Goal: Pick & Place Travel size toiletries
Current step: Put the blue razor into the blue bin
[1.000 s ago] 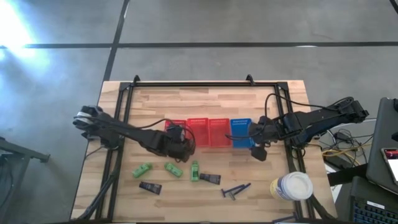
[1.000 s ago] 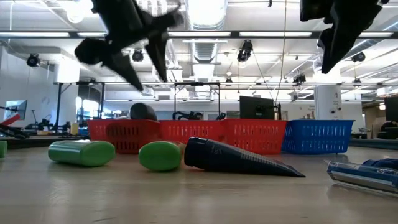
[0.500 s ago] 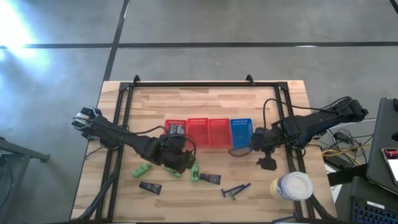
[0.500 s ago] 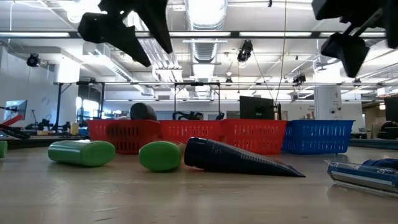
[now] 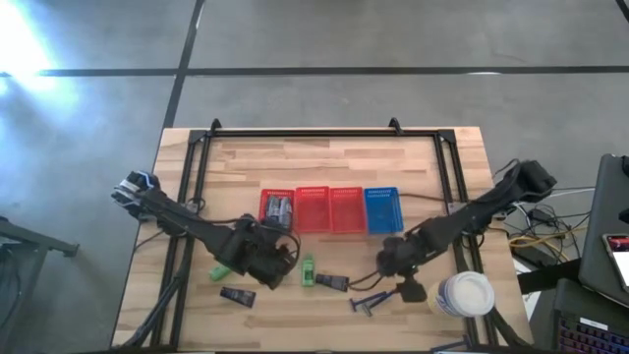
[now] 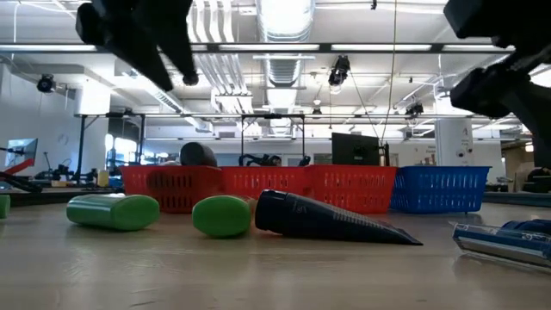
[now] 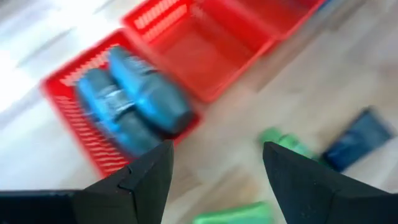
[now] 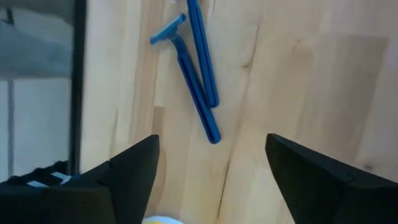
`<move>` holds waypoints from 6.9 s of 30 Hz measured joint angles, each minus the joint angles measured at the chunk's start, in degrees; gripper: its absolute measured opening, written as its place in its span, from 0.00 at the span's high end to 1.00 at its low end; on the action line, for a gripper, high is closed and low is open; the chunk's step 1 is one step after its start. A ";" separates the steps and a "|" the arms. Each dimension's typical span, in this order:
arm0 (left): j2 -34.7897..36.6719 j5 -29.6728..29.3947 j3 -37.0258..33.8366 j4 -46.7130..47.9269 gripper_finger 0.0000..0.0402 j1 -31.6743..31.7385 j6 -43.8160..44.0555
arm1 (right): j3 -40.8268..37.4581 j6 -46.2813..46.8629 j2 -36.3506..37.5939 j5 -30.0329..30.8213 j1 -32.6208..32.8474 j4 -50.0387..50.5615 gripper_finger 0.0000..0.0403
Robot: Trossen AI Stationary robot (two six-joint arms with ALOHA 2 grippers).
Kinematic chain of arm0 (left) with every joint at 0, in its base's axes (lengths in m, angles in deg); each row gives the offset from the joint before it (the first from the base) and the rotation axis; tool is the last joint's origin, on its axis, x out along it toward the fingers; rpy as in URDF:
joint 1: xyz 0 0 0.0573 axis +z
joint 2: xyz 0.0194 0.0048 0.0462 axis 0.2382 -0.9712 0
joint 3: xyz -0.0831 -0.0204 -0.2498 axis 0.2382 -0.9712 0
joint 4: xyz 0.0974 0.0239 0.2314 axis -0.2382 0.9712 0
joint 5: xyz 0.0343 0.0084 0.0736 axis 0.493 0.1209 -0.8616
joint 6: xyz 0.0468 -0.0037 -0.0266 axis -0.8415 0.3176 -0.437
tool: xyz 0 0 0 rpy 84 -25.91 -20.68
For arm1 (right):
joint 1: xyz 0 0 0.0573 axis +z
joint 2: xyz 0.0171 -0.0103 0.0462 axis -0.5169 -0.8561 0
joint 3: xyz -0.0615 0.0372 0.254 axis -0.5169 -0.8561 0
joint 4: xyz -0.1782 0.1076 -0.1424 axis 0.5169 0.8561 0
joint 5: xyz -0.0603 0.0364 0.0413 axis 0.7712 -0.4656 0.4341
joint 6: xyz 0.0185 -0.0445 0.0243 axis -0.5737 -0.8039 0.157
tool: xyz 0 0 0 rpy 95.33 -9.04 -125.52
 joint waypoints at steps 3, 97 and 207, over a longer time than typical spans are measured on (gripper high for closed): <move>0.01 -0.03 -0.38 3.26 0.37 -0.36 -2.17 | 1.73 -1.06 -4.31 0.38 1.50 0.33 0.35; 5.73 2.39 -7.83 -4.58 0.37 6.72 -37.87 | -7.68 69.93 12.81 26.38 -16.94 7.91 0.93; 23.44 5.59 -26.18 -25.41 0.37 10.38 -32.76 | -4.44 50.25 12.52 24.07 -29.38 5.15 0.90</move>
